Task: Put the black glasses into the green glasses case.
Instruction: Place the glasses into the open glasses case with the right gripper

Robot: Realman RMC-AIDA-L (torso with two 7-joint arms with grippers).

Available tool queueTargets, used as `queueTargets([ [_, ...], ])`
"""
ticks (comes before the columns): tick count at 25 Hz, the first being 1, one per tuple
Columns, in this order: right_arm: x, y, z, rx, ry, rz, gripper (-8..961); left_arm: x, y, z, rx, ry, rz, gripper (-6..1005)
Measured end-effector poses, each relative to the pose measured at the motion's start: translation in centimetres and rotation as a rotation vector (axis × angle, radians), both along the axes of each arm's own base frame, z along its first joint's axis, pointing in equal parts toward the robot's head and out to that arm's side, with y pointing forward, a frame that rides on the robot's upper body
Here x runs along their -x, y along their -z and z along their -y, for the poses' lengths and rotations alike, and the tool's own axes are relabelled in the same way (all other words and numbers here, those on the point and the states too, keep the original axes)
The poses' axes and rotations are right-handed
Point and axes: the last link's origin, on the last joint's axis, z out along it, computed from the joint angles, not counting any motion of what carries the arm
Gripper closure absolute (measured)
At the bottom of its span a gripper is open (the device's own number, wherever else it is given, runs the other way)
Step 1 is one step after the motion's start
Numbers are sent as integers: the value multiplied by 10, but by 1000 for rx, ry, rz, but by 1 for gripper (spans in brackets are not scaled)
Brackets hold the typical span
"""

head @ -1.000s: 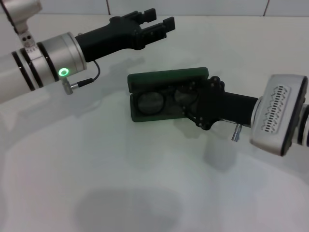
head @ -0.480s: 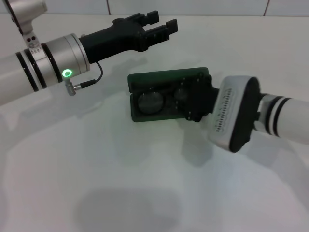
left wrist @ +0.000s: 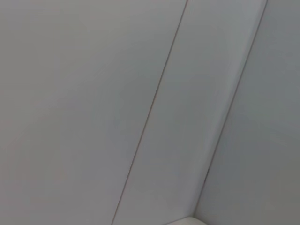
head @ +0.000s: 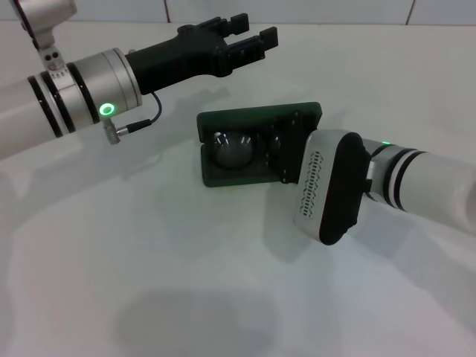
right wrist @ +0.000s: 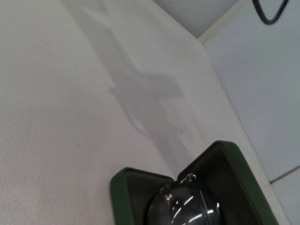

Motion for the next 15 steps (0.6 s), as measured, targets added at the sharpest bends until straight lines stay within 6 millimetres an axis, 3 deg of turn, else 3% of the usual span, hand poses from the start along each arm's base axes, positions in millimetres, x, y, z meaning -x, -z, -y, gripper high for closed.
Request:
queueTargets([
  [15, 2, 1, 3, -2, -2, -6, 686, 0, 0, 0, 3, -5, 2, 286],
])
